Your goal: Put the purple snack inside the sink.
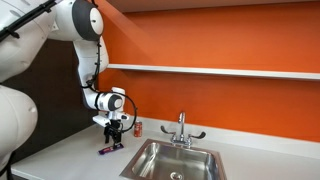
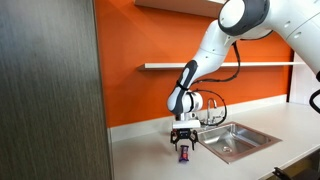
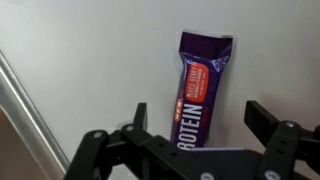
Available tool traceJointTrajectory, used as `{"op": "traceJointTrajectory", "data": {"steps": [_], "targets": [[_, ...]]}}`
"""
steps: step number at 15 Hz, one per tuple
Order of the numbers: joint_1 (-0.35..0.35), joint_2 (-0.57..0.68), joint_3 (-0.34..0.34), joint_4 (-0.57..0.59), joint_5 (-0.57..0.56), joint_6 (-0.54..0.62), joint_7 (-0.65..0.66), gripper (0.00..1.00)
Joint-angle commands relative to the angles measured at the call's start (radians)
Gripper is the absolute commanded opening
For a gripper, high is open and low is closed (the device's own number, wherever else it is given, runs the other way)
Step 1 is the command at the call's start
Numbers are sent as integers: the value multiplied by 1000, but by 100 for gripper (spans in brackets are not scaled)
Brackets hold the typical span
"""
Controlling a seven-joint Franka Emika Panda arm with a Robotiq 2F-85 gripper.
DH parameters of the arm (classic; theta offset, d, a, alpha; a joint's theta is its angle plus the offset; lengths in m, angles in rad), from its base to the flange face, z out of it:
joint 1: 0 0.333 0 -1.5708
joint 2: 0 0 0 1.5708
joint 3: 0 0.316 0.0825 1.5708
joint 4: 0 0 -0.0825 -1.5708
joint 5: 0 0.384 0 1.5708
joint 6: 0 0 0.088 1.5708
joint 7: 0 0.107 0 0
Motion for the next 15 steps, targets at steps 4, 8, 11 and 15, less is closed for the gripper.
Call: {"op": "traceJointTrajectory", "data": {"steps": [4,8,11,15], "targets": [[18,46,-26,46,-2,-7,57,100],[19,57,-32,57,-2,-10,60,100],[19,61,-33,60,-1,-10,63,100],[17,64,-33,63,0,-10,62,74]]}}
